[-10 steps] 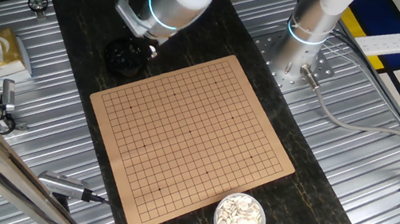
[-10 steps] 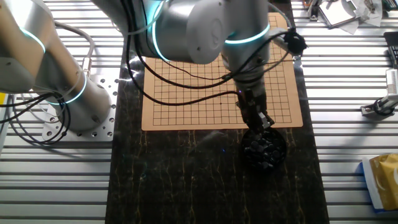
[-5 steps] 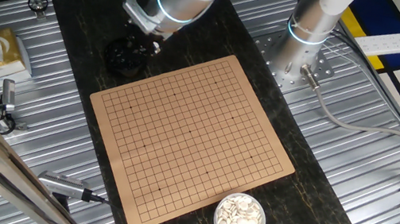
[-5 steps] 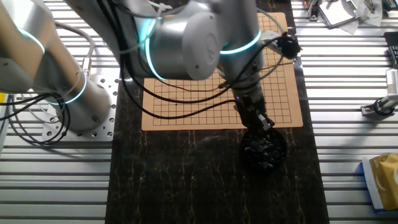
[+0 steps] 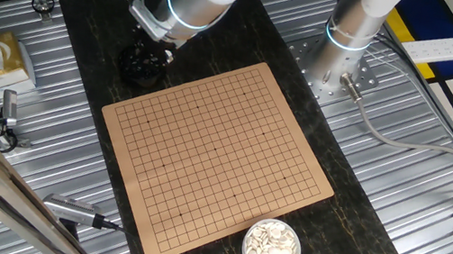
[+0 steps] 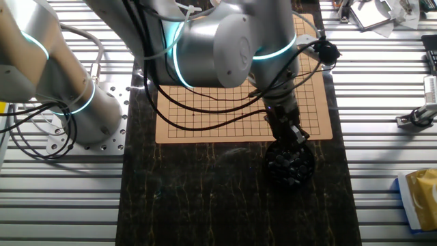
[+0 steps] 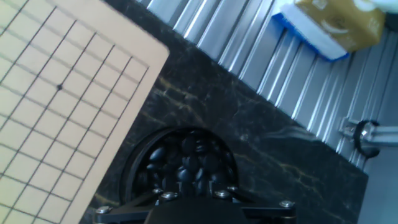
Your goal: Play the first move as black on the 3-4 point in the upper right corner of the Go board
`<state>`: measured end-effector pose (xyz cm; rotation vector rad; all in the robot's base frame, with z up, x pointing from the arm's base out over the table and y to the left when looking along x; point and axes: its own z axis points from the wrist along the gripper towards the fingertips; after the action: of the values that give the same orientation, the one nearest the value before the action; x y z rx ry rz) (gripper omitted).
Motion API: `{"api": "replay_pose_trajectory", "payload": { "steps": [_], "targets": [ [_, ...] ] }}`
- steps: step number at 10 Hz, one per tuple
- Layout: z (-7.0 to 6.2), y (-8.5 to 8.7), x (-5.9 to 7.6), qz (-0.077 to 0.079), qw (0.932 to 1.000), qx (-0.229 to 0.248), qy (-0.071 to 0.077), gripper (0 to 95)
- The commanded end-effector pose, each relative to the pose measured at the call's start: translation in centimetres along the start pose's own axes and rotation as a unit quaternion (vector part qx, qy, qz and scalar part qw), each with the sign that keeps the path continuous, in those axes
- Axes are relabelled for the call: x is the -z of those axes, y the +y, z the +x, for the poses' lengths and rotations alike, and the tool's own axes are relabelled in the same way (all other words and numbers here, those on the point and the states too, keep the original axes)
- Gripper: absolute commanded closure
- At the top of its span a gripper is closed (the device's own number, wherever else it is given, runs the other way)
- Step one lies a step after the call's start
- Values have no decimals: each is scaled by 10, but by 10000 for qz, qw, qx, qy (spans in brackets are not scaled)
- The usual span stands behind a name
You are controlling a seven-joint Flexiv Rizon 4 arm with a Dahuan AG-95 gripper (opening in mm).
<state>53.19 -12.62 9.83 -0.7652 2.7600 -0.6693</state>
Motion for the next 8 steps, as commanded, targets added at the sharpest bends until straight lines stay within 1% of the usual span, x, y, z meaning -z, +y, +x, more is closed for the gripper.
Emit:
{"api": "replay_pose_trajectory", "payload": {
  "steps": [1,3,4,5,6,7,8],
  "targets": [
    [2,-1,1,-31,10000,37,36,760],
    [2,-3,1,-88,10000,-34,4,760],
    [1,-4,2,-223,9996,-150,-82,760],
    [1,-4,3,-379,9991,-134,-146,760],
    [1,-5,4,-501,9986,-44,-174,760],
    [0,-4,4,-568,9982,18,-171,760],
    [-1,-4,5,-833,9963,128,-174,760]
  ]
}}
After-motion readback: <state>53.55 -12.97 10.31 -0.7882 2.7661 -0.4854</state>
